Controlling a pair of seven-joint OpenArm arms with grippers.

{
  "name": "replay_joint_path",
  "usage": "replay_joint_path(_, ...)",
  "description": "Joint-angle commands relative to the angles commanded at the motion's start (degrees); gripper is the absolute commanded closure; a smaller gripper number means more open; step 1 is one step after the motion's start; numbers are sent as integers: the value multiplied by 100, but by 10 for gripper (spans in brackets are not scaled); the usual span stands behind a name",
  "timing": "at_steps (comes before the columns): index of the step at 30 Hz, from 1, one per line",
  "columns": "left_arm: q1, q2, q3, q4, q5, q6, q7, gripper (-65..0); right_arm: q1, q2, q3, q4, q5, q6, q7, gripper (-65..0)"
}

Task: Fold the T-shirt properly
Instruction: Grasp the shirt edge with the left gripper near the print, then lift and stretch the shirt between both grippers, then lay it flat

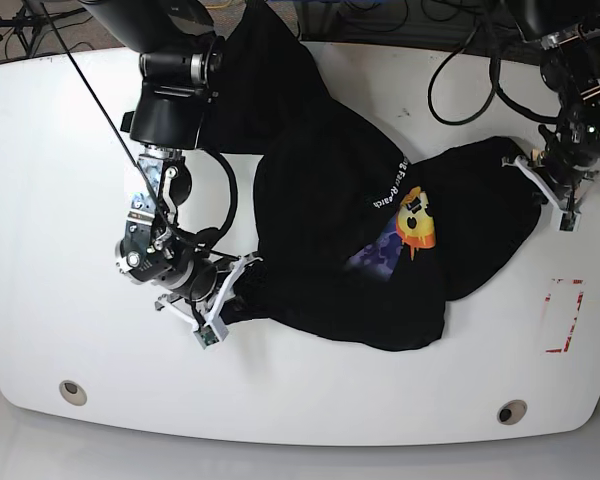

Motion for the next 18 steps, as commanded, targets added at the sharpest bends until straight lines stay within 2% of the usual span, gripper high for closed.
replay_joint_path(4,-396,9,70,193,378,0,0,0,202,123,0,176,0,0,-185,0)
replay_joint_path(12,-1327,35,299,659,967,0,26,0,721,598,0,343,0,0,-343,0)
replay_joint_path(15,-1705,35,369,677,1152,0,220,0,949,756,0,334,0,13,-343,0)
replay_joint_path(18,-2365,35,369,633,1363,0,598,0,1248,958,0,325,0,13,-343,0)
